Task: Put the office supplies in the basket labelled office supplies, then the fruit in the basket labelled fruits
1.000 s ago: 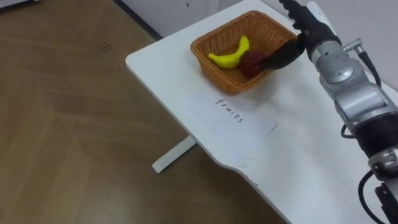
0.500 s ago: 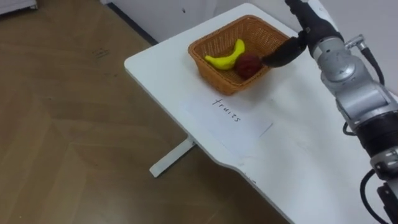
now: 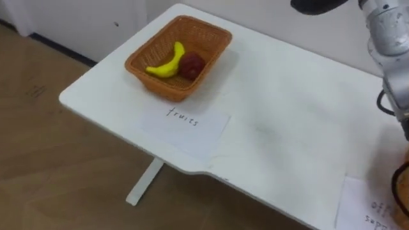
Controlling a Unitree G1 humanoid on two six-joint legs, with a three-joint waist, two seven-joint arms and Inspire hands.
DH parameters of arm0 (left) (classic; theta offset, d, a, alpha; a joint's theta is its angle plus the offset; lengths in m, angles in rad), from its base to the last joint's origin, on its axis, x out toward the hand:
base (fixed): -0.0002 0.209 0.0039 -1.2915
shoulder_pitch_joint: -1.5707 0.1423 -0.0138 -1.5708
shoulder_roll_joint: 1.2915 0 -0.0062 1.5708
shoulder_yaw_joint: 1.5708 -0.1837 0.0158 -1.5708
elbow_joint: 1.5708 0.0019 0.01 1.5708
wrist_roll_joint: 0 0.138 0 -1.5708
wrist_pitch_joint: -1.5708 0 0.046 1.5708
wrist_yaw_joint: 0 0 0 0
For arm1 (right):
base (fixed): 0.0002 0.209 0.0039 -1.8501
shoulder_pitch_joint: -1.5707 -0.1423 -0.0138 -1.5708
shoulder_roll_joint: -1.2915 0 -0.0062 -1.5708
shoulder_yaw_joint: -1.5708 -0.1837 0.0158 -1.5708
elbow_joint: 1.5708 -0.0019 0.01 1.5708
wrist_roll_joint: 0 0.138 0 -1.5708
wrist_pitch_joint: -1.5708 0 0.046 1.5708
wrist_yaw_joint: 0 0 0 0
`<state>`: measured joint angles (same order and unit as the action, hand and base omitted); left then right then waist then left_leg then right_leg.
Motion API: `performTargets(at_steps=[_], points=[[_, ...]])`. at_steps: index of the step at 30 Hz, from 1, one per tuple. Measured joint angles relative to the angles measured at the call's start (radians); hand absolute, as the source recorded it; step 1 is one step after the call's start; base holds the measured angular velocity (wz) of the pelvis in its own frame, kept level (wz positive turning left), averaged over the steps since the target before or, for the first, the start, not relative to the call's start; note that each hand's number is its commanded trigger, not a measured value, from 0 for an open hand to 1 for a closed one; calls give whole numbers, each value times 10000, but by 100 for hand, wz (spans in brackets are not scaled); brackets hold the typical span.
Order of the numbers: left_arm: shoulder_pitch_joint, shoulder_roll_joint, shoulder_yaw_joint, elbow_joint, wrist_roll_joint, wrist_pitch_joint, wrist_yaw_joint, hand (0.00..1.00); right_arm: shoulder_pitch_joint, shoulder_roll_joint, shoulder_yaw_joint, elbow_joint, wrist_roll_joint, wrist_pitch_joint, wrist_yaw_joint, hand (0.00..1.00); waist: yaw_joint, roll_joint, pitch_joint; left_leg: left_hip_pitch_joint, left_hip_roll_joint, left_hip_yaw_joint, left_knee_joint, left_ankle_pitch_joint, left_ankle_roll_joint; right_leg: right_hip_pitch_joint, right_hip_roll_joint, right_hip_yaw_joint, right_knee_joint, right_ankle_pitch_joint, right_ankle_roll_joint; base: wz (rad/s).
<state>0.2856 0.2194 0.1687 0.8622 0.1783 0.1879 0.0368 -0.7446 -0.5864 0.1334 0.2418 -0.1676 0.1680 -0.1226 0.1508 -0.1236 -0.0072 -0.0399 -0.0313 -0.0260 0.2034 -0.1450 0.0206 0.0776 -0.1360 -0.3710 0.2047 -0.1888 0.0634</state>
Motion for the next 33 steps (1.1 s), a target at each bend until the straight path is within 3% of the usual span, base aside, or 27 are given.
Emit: performTargets(at_steps=[3,6,8,14,21,26,31,33], points=[[-109,12,41,-5,-47,-94,1,0,9,-467,-313,-581,7,-25,-292,0,-480,0,-1,144,24,264,-102,-2,1,-47,16,258,-6,22,-16,-30],[-213,21,58,3,-129,-435,25,0,187,-910,-994,-1021,4,-67,-672,0,-900,-54,5,385,94,680,-252,-13,-2,-42,49,637,0,22,-16,-31],[-255,21,116,-4,-97,-585,44,0,320,-986,-1379,-1124,5,-189,-756,0,-1244,-89,13,411,151,769,-259,-62,-14,-67,84,680,1,27,-24,-17],[-376,80,158,-11,-402,-808,128,0,1325,-1329,-2701,-1107,88,-450,-1147,0,-1792,-157,3,694,362,1256,-414,-160,-113,-132,263,851,-4,91,-99,-28],[-414,265,154,6,-881,-999,171,0,2334,-1348,-3951,-1096,487,-491,-1989,0,-2374,-183,-2,705,603,1825,-429,-244,-243,-440,483,1265,-20,175,-236,-28],[-351,279,179,-10,-1112,-1245,296,0,3146,-1353,-5267,-600,1689,-927,-3387,0,-2819,-149,14,827,708,1960,-433,-297,-317,-369,565,1223,-34,184,-250,-9],[-366,269,145,53,-1095,-1322,693,0,4342,-1348,-6241,-562,2603,-1223,-4772,0,-3022,-141,20,960,783,2143,-478,-326,-364,-343,638,1337,-36,188,-256,-11],[-380,271,119,299,-1096,-1412,700,0,4668,-1345,-6422,-558,3203,-1320,-5221,0,-3120,-102,58,1054,783,2156,-517,-332,-367,-258,644,1359,-51,187,-256,-3]])
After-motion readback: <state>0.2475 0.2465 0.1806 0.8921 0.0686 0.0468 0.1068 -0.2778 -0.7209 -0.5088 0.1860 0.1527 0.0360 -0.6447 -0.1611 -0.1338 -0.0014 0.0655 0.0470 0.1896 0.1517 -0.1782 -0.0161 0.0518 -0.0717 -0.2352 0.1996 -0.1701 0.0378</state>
